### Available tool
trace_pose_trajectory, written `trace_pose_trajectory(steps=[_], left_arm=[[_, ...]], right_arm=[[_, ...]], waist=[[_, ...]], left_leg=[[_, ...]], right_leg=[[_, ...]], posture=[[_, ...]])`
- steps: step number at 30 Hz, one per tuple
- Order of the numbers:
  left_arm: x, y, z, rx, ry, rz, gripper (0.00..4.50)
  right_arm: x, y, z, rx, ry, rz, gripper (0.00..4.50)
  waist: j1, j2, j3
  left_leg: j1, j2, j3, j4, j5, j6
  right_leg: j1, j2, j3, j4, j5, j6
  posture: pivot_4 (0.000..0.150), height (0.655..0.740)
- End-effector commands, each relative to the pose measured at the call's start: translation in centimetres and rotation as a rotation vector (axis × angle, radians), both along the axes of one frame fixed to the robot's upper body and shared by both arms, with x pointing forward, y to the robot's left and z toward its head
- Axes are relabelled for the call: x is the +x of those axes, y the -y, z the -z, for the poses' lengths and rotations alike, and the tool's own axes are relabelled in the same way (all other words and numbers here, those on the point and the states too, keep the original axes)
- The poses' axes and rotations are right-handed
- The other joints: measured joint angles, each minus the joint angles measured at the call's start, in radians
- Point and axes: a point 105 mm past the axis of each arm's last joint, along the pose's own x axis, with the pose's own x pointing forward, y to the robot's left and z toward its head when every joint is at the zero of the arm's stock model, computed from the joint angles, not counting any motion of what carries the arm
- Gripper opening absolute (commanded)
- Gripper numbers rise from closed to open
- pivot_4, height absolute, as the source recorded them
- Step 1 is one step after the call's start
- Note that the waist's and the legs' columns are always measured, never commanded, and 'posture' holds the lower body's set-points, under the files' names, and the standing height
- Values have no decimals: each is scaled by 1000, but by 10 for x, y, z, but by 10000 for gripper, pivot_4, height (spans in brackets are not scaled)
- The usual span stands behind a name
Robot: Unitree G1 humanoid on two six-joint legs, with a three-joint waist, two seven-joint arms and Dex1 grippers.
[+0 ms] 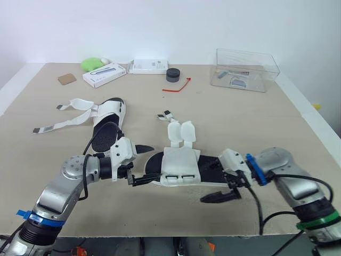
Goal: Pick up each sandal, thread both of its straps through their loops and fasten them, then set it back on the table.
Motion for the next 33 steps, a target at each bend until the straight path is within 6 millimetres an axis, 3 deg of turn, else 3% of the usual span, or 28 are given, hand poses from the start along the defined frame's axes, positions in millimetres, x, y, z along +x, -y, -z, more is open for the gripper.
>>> trace_pose_trajectory(steps=[1, 3, 6, 10, 14, 19, 24, 27, 33], left_arm=[[0, 6, -6, -5, 43, 36, 45000], [0, 7, -1, 13, 34, 58, 45000], [2, 9, 6, 39, 38, 86, 37766], [7, 10, 15, 101, 55, 102, 18879], [12, 10, 20, 147, 63, 121, 213], [12, 11, 23, 191, 81, 153, 213], [12, 14, 23, 199, 90, 165, 213], [13, 14, 22, 202, 97, 164, 213], [11, 12, 23, 202, 100, 157, 213]], right_arm=[[-3, 9, -30, 82, -112, 63, 44610], [6, 13, -43, 127, -178, 144, 44610], [38, 15, -59, 192, -211, 304, 45000], [80, 7, -66, 241, -257, 501, 45000], [109, 1, -59, 252, -390, 639, 45000], [119, -5, -42, 207, -532, 693, 45000], [122, -26, -52, 296, -697, 626, 45000], [135, -38, -62, 386, -771, 642, 45000], [152, -43, -68, 476, -830, 704, 45000]], waist=[[0, 0, 0], [-2, 0, 0], [-7, 0, 0], [-5, 0, 0], [-5, 0, 0], [-5, 0, 0], [-5, 0, 0], [-5, 0, 0], [-5, 0, 0]], left_leg=[[0, 0, 0, 0, 0, 0], [0, 0, 0, 0, 0, 0], [2, 1, 1, 0, 0, 0], [2, 2, 0, 0, 2, -1], [1, 3, 0, 0, 3, 0], [-1, 3, 1, -1, 2, 1], [-3, 1, 1, -1, 1, 3], [-2, 1, 1, 0, 1, 3], [-2, 1, 1, -1, 1, 2]], right_leg=[[0, 0, 0, 0, 0, 0], [0, 0, 1, 0, 0, 0], [0, 2, 1, 0, 1, 0], [0, 6, 1, 0, 1, 1], [-1, 7, 1, 0, 5, -6], [-2, 4, 2, 0, 4, -4], [-2, 1, 2, 0, 3, -2], [-2, 1, 2, 0, 4, -2], [-2, 2, 2, 0, 4, -2]], posture=[[1500, 7400], [1500, 7400], [1500, 7400], [1500, 7400], [1500, 7400], [1500, 7400], [1500, 7400], [1500, 7400], [1500, 7400]])
